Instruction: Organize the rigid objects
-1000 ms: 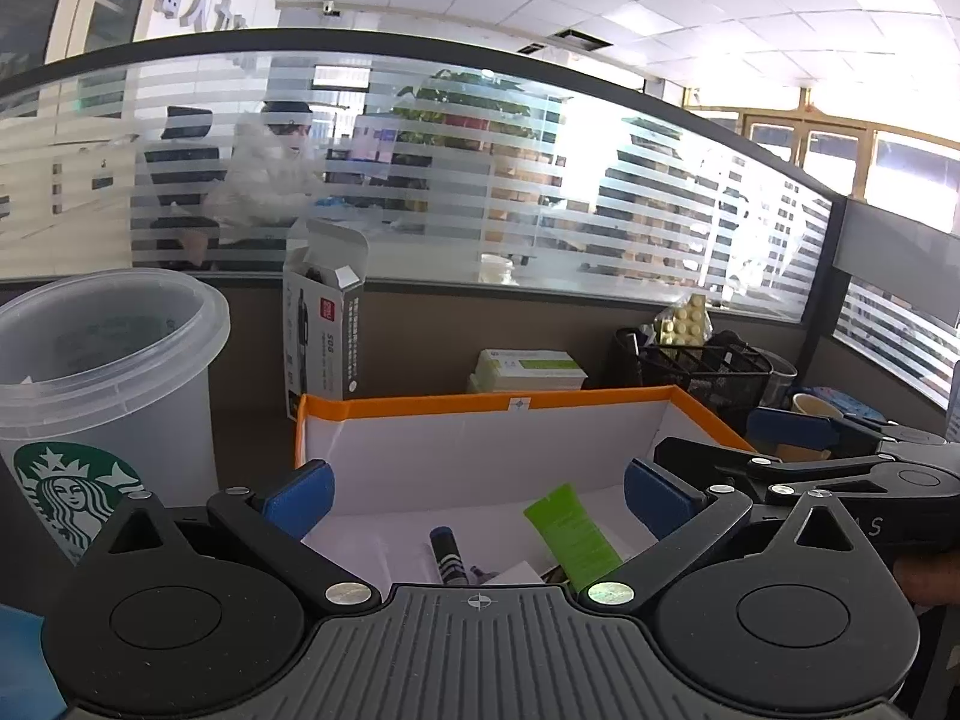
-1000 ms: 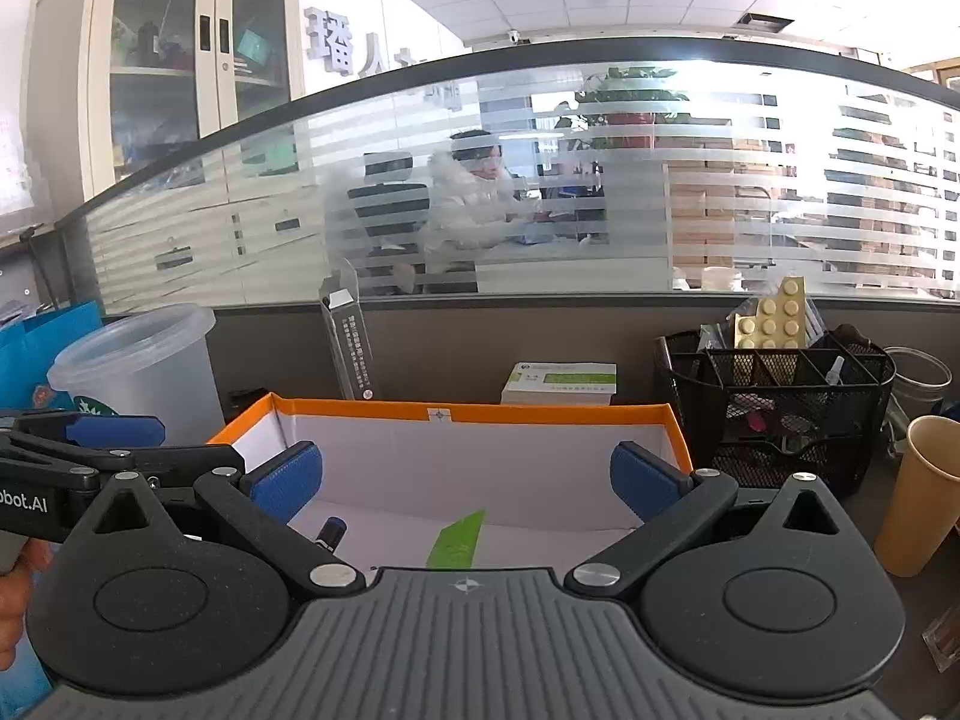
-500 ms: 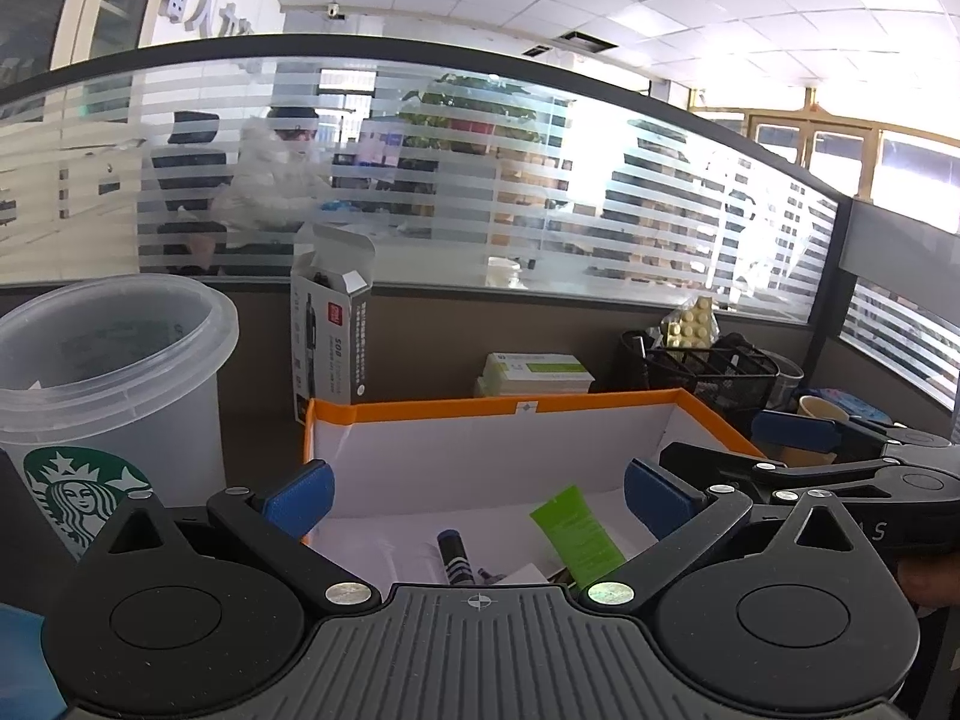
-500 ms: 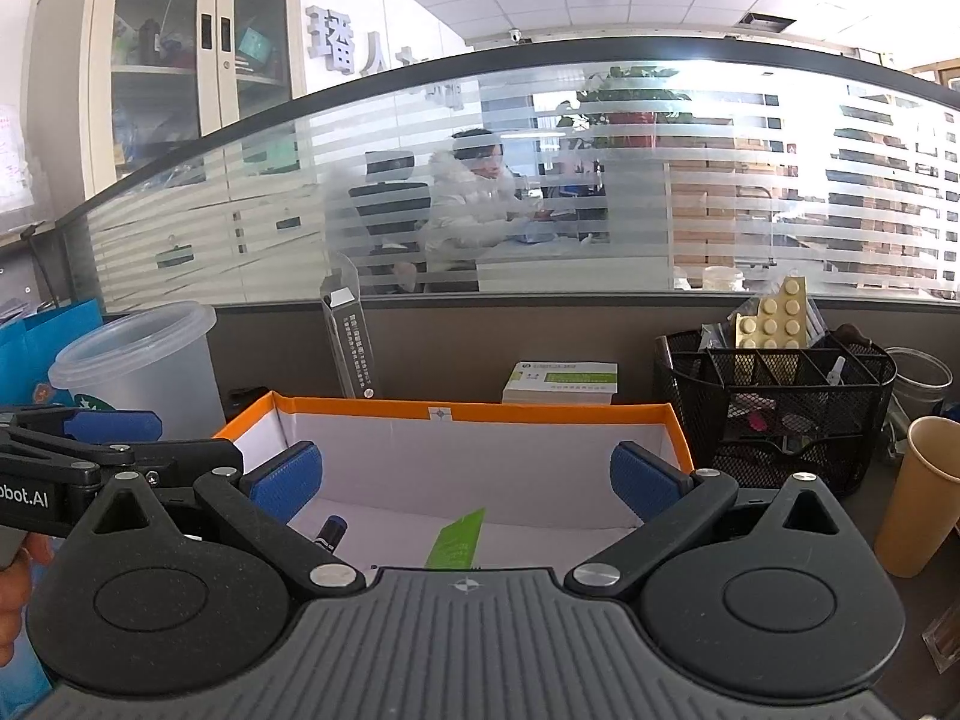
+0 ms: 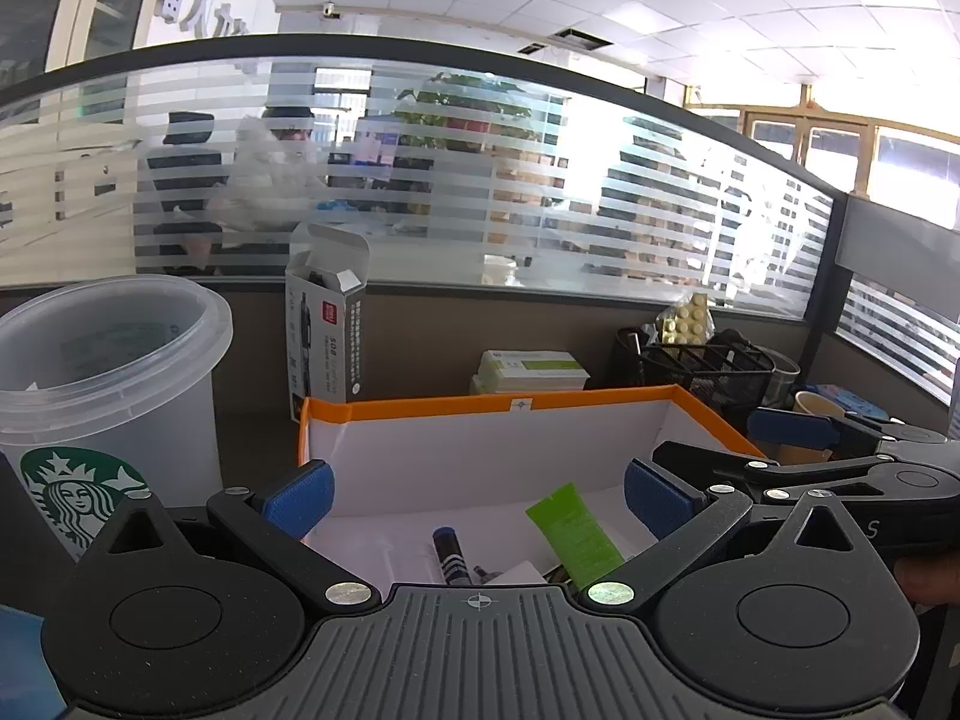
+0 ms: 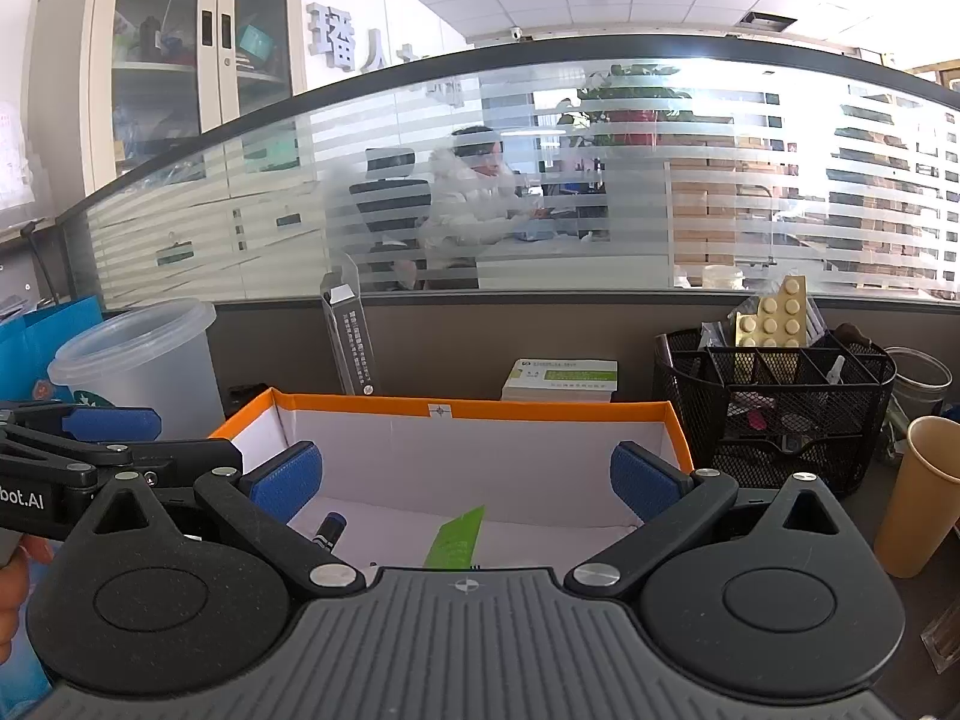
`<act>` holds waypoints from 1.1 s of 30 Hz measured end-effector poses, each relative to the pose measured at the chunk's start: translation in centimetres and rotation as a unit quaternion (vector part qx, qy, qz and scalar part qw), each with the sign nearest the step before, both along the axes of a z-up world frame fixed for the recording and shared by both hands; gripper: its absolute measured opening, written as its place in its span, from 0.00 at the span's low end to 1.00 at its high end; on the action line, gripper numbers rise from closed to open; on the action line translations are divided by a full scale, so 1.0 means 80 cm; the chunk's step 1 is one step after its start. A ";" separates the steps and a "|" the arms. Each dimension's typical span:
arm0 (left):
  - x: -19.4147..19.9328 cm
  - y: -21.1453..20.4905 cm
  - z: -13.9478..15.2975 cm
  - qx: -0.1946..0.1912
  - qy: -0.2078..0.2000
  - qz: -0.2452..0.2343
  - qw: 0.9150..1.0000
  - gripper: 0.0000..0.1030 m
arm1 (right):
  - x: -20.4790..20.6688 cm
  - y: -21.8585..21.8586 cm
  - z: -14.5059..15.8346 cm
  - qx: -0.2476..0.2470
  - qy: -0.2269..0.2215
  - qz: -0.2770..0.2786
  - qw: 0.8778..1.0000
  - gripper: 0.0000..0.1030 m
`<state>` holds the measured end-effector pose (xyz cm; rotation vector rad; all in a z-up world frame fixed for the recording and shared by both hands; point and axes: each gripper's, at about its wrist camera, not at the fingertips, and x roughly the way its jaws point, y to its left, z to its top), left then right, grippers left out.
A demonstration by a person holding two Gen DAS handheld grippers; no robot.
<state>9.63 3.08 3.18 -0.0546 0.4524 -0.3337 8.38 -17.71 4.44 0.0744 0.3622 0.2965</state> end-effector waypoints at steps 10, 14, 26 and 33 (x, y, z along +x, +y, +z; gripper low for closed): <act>-0.001 -0.001 0.000 0.001 0.001 -0.001 1.000 1.00 | 0.000 0.000 -0.001 0.000 0.001 0.000 1.000 1.00; -0.002 0.000 0.000 0.001 0.000 -0.002 1.000 1.00 | 0.000 0.000 -0.001 0.000 0.001 0.000 1.000 1.00; -0.002 0.000 0.000 -0.001 0.001 -0.002 1.000 1.00 | -0.001 0.000 -0.002 0.000 0.001 0.000 1.000 1.00; -0.002 0.001 0.003 -0.004 0.001 -0.002 1.000 1.00 | -0.002 -0.003 0.001 0.001 -0.002 -0.002 1.000 1.00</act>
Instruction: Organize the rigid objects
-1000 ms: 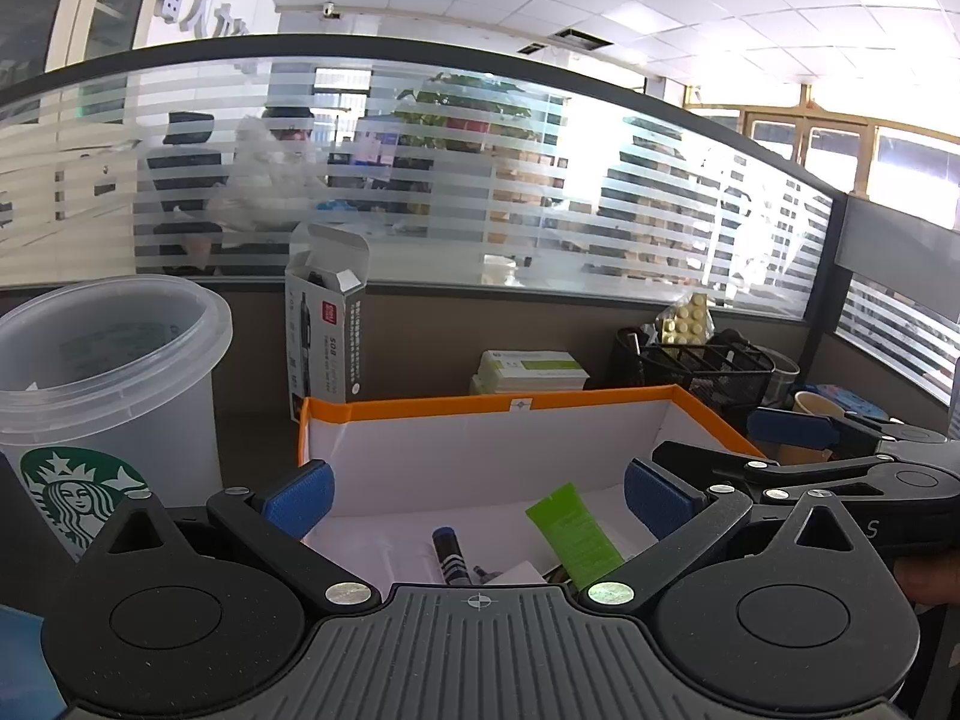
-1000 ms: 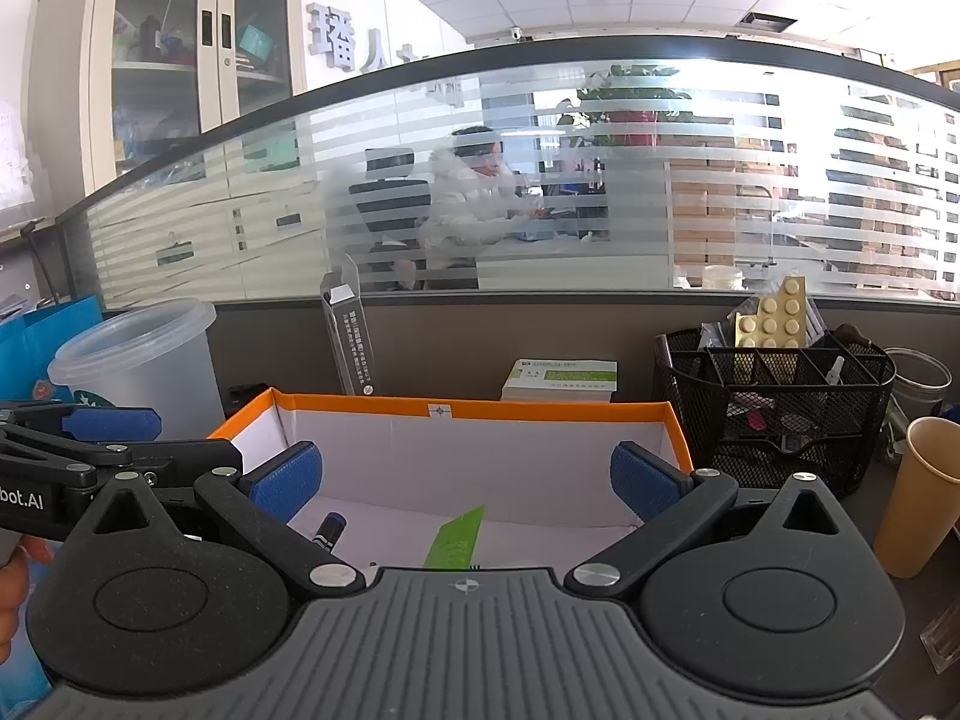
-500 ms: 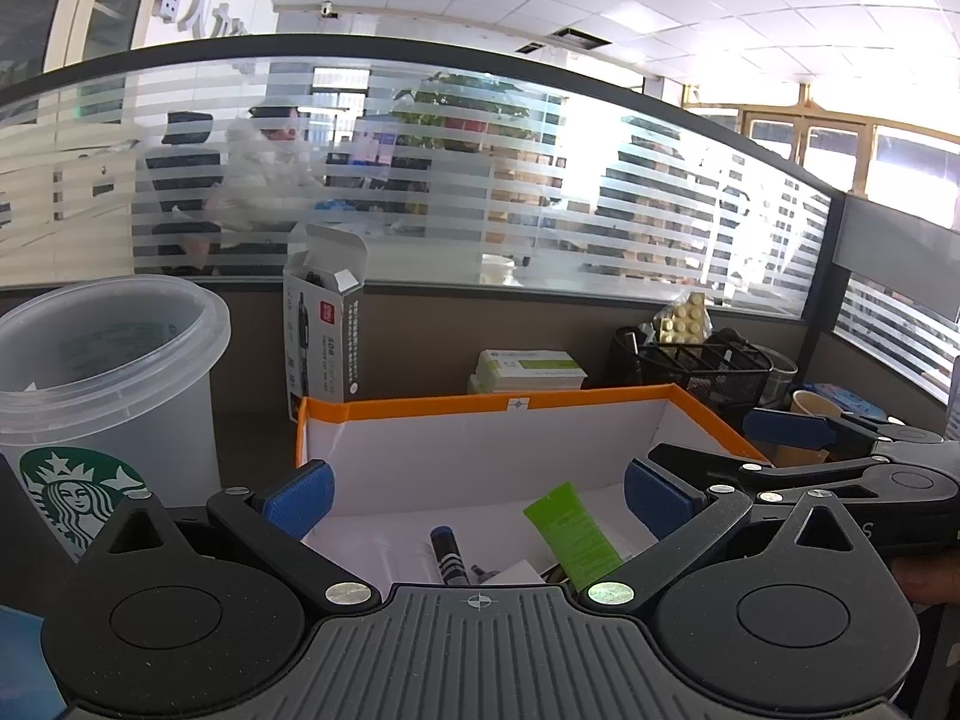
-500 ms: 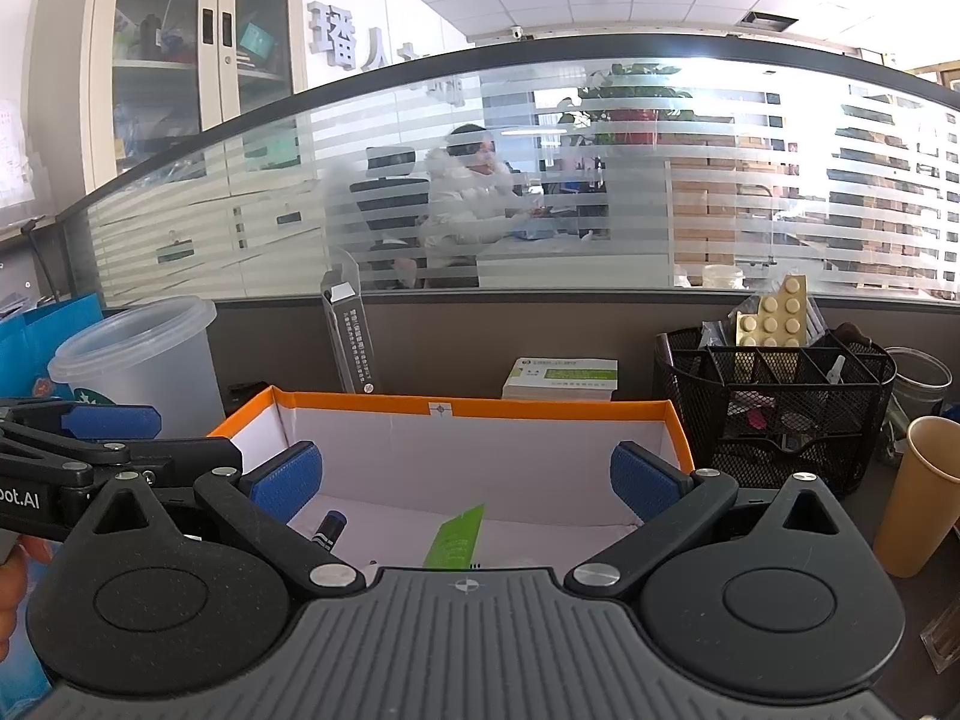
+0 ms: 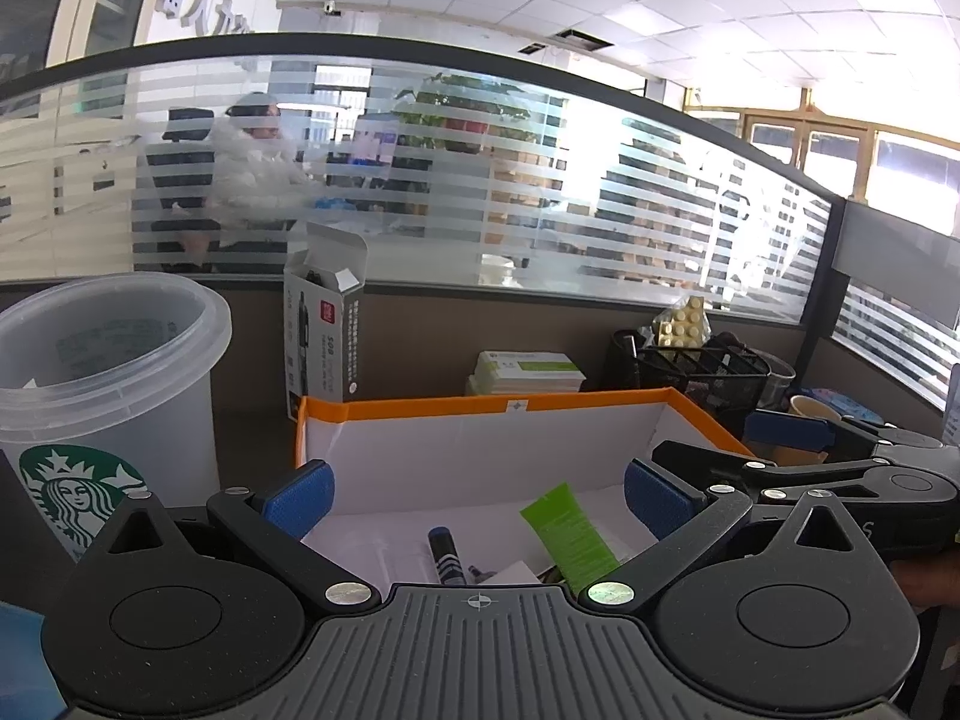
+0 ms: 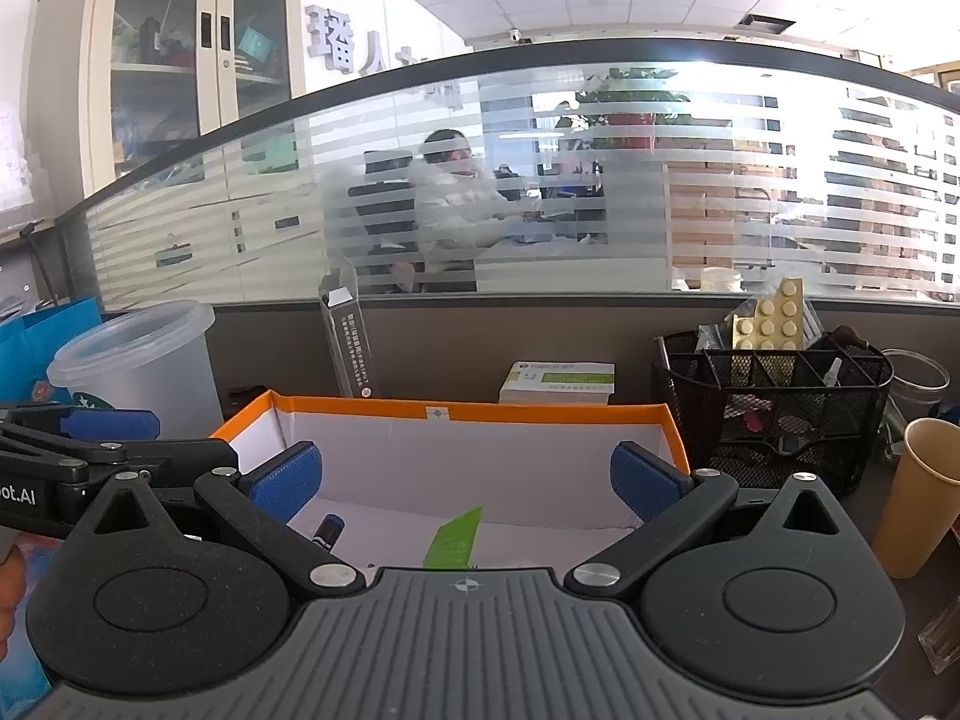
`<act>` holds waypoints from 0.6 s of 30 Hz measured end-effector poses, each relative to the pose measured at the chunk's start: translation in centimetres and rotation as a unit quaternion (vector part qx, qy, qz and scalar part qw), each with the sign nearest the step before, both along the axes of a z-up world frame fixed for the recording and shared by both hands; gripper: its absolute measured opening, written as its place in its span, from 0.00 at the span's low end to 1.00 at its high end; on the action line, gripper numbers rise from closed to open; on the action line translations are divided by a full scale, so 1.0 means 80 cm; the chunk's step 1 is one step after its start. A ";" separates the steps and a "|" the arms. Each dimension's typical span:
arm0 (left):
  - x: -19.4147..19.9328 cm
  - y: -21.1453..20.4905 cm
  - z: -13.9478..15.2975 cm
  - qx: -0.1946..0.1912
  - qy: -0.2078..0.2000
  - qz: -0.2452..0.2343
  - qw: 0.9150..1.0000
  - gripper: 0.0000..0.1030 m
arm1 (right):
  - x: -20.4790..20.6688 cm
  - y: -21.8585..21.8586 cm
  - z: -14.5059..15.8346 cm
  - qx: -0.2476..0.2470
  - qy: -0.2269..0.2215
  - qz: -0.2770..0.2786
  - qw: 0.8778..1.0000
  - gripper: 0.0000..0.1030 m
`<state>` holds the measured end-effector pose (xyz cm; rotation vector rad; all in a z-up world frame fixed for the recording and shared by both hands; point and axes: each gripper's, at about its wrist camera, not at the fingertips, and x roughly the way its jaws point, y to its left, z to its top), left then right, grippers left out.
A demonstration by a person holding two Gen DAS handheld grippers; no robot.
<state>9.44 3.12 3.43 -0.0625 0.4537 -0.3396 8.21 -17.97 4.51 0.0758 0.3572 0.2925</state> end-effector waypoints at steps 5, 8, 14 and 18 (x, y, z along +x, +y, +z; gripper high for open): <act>0.001 0.000 0.002 0.008 -0.003 0.012 1.000 1.00 | -0.002 -0.006 0.003 0.008 -0.011 -0.016 1.000 1.00; 0.002 0.001 0.002 0.015 -0.010 0.027 0.999 1.00 | -0.003 -0.011 0.005 0.015 -0.018 -0.026 0.999 1.00; 0.001 0.002 0.002 0.025 -0.020 0.036 0.999 1.00 | -0.002 -0.011 0.006 0.014 -0.017 -0.028 0.999 1.00; -0.001 0.003 0.000 0.019 -0.021 0.023 0.999 1.00 | -0.001 -0.010 0.006 0.012 -0.016 -0.026 0.999 1.00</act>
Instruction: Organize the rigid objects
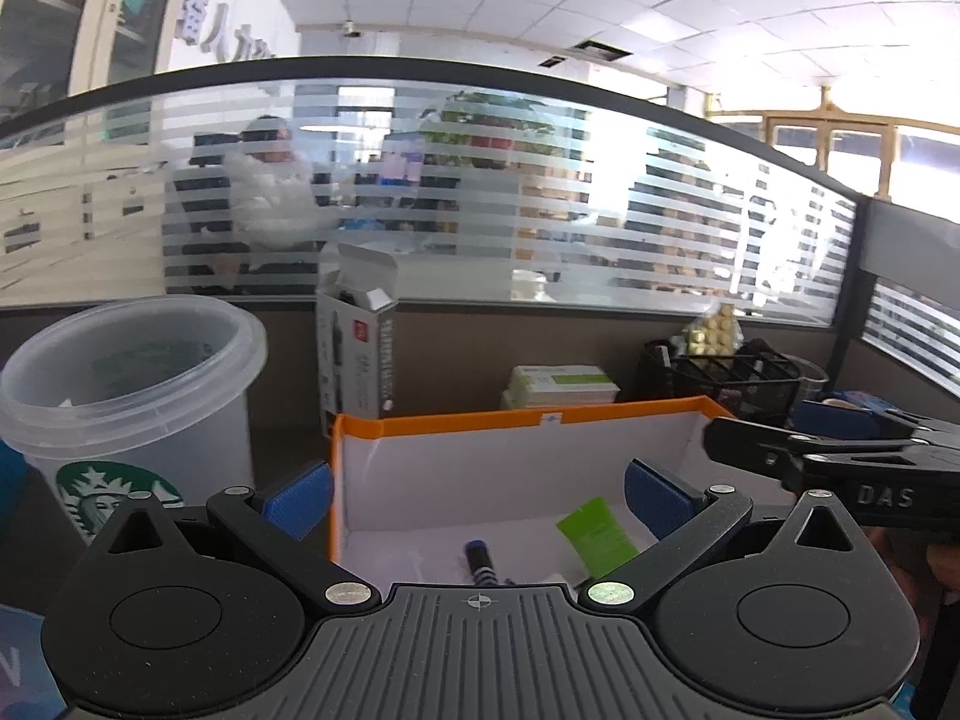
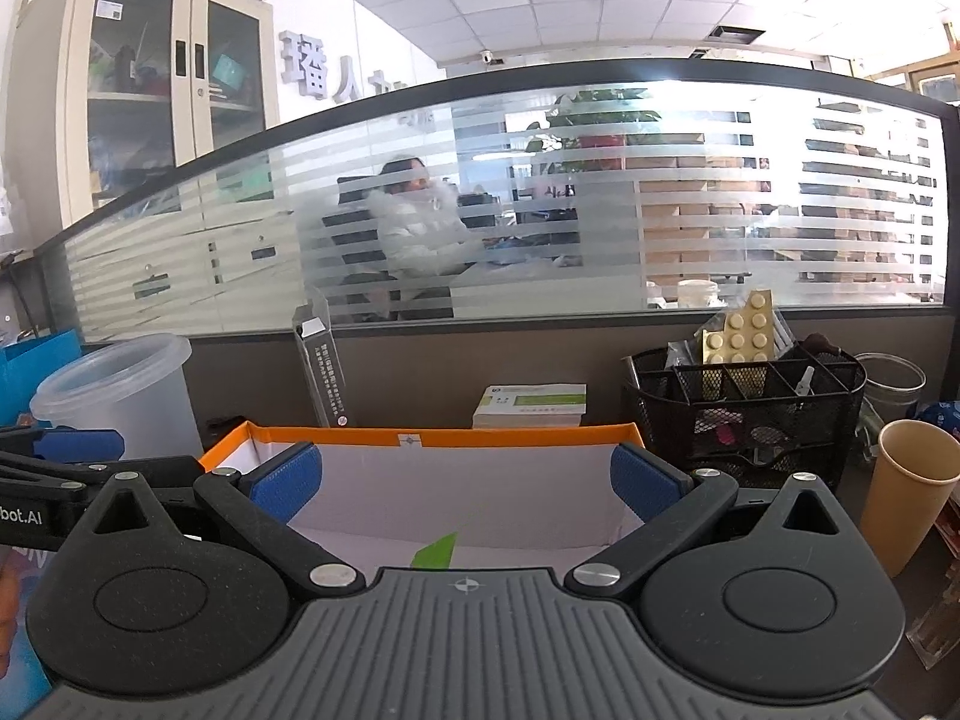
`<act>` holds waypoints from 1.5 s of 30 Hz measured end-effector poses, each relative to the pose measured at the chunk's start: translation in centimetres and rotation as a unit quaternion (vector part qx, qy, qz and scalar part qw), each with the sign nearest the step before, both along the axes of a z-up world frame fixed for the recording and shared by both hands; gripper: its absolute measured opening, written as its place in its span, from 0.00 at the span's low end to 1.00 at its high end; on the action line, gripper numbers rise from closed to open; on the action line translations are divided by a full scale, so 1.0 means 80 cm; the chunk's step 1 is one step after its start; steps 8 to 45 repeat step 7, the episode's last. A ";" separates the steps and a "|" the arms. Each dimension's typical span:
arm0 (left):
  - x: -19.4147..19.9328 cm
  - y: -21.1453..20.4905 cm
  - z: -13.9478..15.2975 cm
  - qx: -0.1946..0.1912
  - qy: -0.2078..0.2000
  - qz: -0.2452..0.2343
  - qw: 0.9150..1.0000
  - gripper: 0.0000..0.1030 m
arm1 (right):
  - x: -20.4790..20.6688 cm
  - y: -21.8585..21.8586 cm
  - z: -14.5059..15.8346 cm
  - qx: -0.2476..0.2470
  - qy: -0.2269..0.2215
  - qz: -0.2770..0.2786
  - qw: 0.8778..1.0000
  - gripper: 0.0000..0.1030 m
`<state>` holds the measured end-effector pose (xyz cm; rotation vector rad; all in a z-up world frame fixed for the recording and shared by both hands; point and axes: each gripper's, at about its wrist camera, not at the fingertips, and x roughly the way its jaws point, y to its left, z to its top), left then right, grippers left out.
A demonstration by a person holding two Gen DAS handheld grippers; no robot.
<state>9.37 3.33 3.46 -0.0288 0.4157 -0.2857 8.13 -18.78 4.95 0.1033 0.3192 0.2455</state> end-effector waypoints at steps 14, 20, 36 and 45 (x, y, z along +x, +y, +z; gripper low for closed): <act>-0.012 0.002 -0.006 -0.008 -0.043 0.024 0.999 1.00 | 0.000 0.000 -0.001 0.000 0.000 0.000 1.000 1.00; -0.012 0.002 -0.006 -0.008 -0.043 0.024 0.999 1.00 | 0.000 0.000 -0.001 0.000 0.000 0.000 1.000 1.00; -0.012 0.002 -0.006 -0.008 -0.043 0.024 0.999 1.00 | 0.000 0.000 -0.001 0.000 0.000 0.000 1.000 1.00; -0.012 0.002 -0.006 -0.008 -0.043 0.024 0.999 1.00 | 0.000 0.000 -0.001 0.000 0.000 0.000 1.000 1.00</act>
